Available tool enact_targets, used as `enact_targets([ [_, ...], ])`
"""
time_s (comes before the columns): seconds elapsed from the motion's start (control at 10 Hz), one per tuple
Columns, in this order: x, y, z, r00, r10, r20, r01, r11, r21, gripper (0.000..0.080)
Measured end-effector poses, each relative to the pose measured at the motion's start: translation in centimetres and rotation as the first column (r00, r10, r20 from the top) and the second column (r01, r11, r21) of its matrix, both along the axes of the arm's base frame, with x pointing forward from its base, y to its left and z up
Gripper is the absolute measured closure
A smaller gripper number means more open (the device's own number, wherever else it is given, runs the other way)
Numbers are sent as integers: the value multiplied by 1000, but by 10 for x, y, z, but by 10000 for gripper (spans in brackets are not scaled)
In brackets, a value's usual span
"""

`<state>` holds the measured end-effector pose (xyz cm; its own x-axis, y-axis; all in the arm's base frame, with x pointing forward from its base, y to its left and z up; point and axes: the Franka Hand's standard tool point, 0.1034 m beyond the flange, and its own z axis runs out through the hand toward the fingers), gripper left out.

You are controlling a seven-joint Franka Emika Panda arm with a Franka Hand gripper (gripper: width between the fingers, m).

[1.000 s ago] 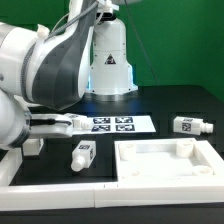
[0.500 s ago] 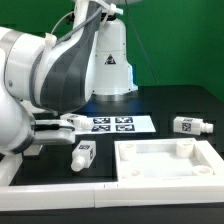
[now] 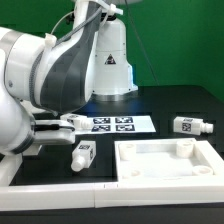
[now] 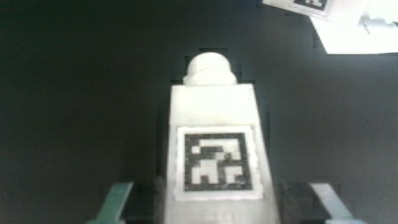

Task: Assemble one leg

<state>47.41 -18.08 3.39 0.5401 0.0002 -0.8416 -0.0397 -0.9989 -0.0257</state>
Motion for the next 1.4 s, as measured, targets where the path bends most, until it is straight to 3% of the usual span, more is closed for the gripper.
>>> enact_targets([
  [0.2, 19, 30, 48, 999, -10, 30, 10, 1000, -12, 514],
  [0.3, 31, 28, 49, 994, 1, 110, 1, 1000, -20, 514],
  [0.6, 41, 22, 47, 946, 26, 323, -13, 999, -43, 514],
  [0.7, 45, 26, 52, 922, 25, 386, -3, 998, -57, 514],
  [0.8, 57, 63, 79, 895, 17, 446, 15, 998, -69, 514],
  [0.9, 75, 90, 105, 847, -4, 532, 36, 998, -49, 514],
  [1.0, 91, 111, 134, 795, -29, 605, 86, 994, -65, 514],
  [1.1, 98, 117, 144, 752, -19, 658, 80, 995, -63, 514],
  [1.4, 111, 121, 140, 589, -10, 808, 109, 992, -67, 512],
])
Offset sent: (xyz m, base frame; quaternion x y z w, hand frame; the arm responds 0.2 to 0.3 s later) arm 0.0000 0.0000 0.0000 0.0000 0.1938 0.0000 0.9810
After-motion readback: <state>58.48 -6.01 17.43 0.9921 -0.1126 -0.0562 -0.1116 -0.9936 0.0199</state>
